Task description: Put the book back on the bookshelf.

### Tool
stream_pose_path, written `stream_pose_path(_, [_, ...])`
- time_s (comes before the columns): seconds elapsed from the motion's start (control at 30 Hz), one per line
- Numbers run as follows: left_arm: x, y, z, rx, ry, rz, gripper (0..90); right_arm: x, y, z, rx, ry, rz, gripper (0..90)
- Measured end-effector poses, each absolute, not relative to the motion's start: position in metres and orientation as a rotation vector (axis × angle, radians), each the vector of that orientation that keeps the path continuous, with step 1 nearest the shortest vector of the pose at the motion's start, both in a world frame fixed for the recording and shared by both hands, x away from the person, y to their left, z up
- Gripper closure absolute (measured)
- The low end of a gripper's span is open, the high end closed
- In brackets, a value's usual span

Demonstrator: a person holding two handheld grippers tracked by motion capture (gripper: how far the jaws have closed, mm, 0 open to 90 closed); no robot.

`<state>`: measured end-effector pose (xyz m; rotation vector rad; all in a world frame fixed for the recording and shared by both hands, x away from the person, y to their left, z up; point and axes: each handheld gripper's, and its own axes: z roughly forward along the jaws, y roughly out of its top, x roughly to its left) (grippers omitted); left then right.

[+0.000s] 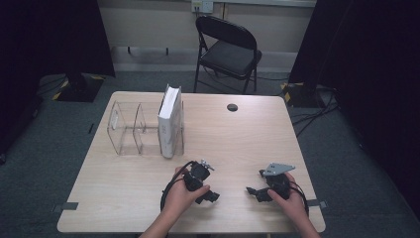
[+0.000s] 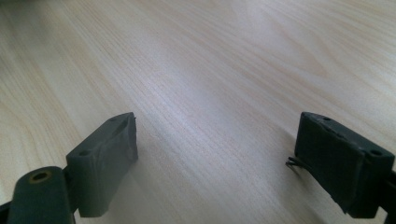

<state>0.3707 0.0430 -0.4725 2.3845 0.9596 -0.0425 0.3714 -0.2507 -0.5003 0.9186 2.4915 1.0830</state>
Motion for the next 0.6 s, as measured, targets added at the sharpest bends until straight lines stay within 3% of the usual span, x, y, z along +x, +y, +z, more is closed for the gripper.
stream_pose_path(0.37, [0.361,0.037,-0.481,2.375,0.875,0.029,0.0,0.371,-0.251,-0.5,0.919,2.491,1.083,12.2])
stream_pose_path(0.6, [0.355,0.034,-0.485,2.375,0.837,0.109,0.0,0.371,-0.251,-0.5,0.919,2.491,1.083,12.2])
